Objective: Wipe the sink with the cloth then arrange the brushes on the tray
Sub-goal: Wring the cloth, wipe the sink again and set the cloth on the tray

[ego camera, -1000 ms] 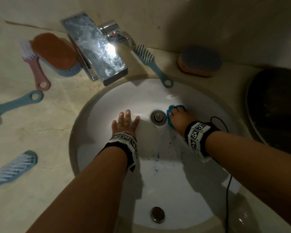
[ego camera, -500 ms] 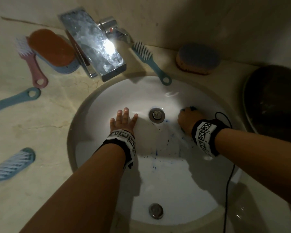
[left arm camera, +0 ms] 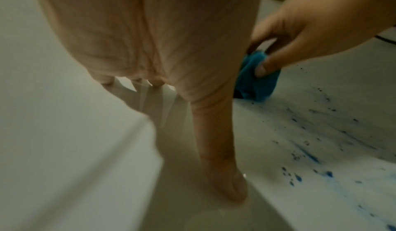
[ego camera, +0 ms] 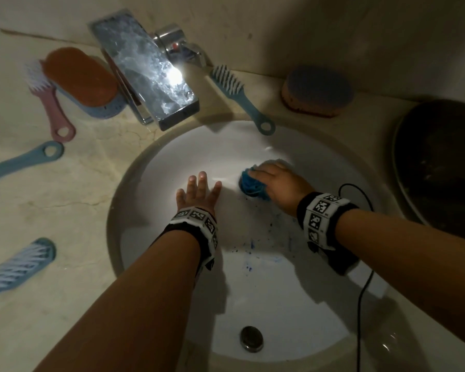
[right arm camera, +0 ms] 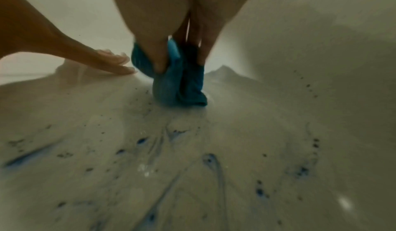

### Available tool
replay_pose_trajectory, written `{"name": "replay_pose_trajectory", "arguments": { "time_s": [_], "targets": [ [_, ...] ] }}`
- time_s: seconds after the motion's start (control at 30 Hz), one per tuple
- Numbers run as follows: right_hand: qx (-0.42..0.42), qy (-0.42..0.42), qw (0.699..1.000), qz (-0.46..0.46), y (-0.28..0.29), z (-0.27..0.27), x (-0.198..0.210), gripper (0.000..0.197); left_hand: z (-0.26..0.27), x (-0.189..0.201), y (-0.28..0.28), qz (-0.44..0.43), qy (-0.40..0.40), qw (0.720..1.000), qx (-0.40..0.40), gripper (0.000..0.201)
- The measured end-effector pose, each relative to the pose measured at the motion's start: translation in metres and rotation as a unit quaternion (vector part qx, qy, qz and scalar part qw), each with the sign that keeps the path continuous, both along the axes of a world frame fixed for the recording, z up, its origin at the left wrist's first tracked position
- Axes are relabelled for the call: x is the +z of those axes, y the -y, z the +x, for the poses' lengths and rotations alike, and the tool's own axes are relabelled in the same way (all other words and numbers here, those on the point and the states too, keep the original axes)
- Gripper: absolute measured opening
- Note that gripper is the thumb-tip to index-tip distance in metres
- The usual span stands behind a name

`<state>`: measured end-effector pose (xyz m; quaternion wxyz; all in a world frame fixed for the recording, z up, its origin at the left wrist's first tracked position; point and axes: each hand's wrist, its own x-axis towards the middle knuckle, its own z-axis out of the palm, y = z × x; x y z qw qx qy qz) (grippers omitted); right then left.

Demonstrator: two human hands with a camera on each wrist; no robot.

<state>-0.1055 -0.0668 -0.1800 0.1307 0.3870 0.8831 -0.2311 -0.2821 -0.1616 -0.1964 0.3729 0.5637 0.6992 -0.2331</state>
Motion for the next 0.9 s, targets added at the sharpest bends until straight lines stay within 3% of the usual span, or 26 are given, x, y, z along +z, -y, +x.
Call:
{"name": "replay_pose_trajectory", "arguments": {
  "time_s": [0.1, 0.17, 0.27, 0.33, 0.43, 0.5, 0.6, 0.7, 0.83, 0.9],
  "targets": [
    [0.012, 0.063, 0.998, -0.02, 0.002, -0.001, -0.013, 0.065, 0.0, -0.001, 0.0, -0.003, -0.009, 1.0, -0.005, 0.128],
    [-0.028, 0.074, 0.996, -0.028, 0.005, -0.008, -0.02, 0.067, 0.0, -0.003, 0.0, -0.002, -0.016, 1.0, -0.005, 0.127],
    [-0.107, -0.047, 0.99, -0.073, 0.017, -0.019, -0.024, 0.03, 0.001, -0.004, -0.001, -0.002, -0.022, 1.0, -0.003, 0.128],
    [-0.027, -0.023, 0.999, -0.03, 0.027, -0.021, -0.029, 0.009, 0.002, -0.004, -0.001, -0.002, -0.02, 1.0, -0.001, 0.128],
    [0.069, 0.006, 0.996, -0.048, 0.032, -0.021, -0.021, 0.004, 0.002, -0.004, -0.002, 0.0, -0.02, 1.0, 0.002, 0.126],
    [0.049, -0.003, 0.994, -0.095, 0.023, -0.022, -0.021, 0.019, 0.001, -0.005, -0.001, 0.002, -0.019, 1.0, 0.003, 0.126],
    [0.045, 0.025, 0.996, -0.067, 0.016, -0.031, -0.017, 0.042, 0.001, -0.006, 0.0, 0.001, -0.016, 1.0, 0.004, 0.128],
    [0.074, 0.0, 0.997, -0.036, 0.025, -0.036, -0.015, 0.04, 0.001, -0.004, 0.0, 0.005, -0.017, 1.0, -0.002, 0.13],
    [0.113, 0.022, 0.986, -0.123, 0.042, -0.023, -0.005, 0.037, 0.0, -0.002, 0.0, 0.005, -0.018, 1.0, -0.007, 0.132],
    [0.141, 0.058, 0.98, -0.125, 0.046, -0.023, -0.006, 0.037, 0.0, -0.002, 0.0, 0.003, -0.015, 1.0, -0.007, 0.134]
  ]
}}
